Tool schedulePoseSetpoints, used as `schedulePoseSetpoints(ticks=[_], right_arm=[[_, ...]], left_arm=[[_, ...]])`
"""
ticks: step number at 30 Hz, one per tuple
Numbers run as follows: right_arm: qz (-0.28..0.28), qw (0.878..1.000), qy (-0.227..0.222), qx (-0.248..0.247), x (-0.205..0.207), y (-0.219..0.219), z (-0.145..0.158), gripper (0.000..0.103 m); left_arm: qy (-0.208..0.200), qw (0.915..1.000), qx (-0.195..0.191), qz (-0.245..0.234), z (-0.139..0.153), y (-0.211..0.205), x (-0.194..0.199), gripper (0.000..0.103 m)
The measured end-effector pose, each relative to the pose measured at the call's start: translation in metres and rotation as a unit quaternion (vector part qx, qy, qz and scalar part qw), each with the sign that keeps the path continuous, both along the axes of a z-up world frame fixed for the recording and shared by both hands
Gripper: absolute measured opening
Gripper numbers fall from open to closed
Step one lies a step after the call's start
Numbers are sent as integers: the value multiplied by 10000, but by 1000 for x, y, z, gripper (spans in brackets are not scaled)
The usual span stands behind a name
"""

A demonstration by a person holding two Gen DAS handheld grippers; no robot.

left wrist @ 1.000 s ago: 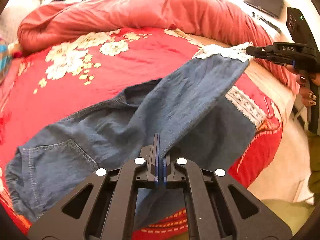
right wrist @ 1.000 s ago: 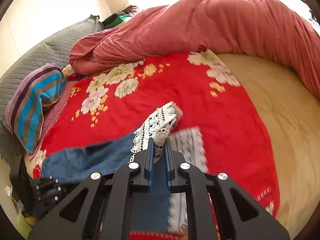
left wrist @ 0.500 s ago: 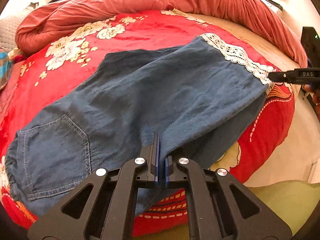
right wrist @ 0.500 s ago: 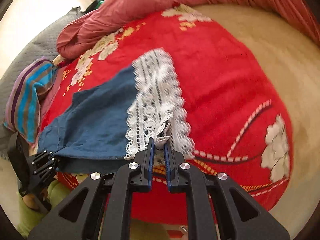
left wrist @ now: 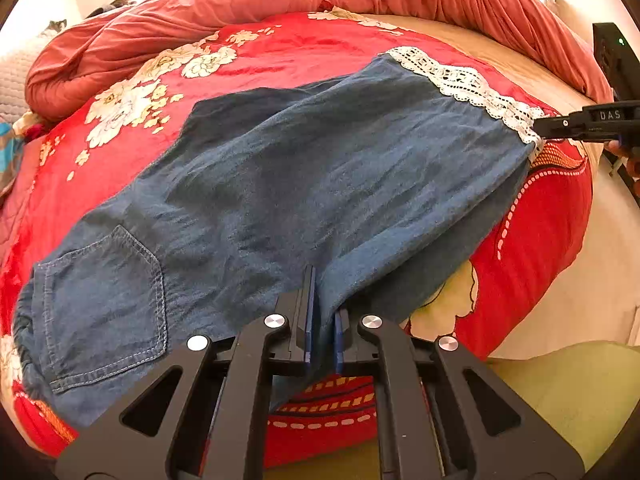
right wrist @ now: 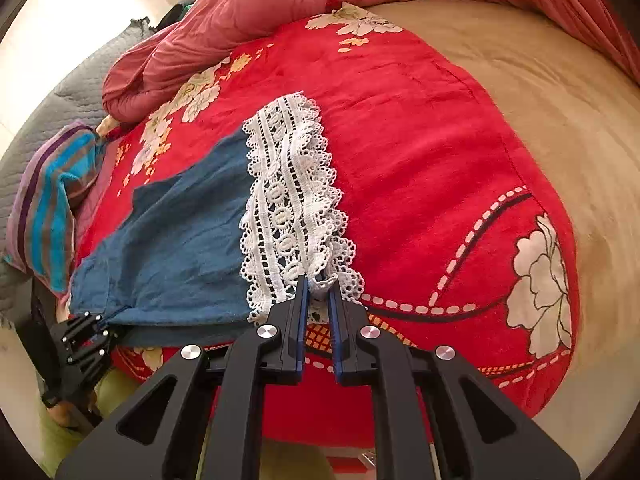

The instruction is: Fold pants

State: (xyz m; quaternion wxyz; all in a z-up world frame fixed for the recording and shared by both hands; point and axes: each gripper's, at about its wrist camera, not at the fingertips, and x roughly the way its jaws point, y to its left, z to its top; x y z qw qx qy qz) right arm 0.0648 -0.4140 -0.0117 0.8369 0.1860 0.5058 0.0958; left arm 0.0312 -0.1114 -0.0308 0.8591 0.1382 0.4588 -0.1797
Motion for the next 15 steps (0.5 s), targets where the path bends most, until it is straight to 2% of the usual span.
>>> schedulePoseSetpoints(ticks=[9, 10, 12, 15], right_arm=[[-144, 9998, 114, -40, -3, -2, -6, 10], [-216, 9996, 112, -112, -4, -3, -4, 12], [-448, 9988, 134, -114, -7, -11, 1, 24], [-876, 9955, -123, -342, -14, -26, 18, 25]], left_arm=[[57, 10000, -23, -59, -3, 0, 0, 6], [74, 10000, -8, -64, -3, 0, 0, 8], [60, 9999, 32, -89, -3, -1, -3, 13], [53, 9999, 13, -133, 1, -1, -9, 33]])
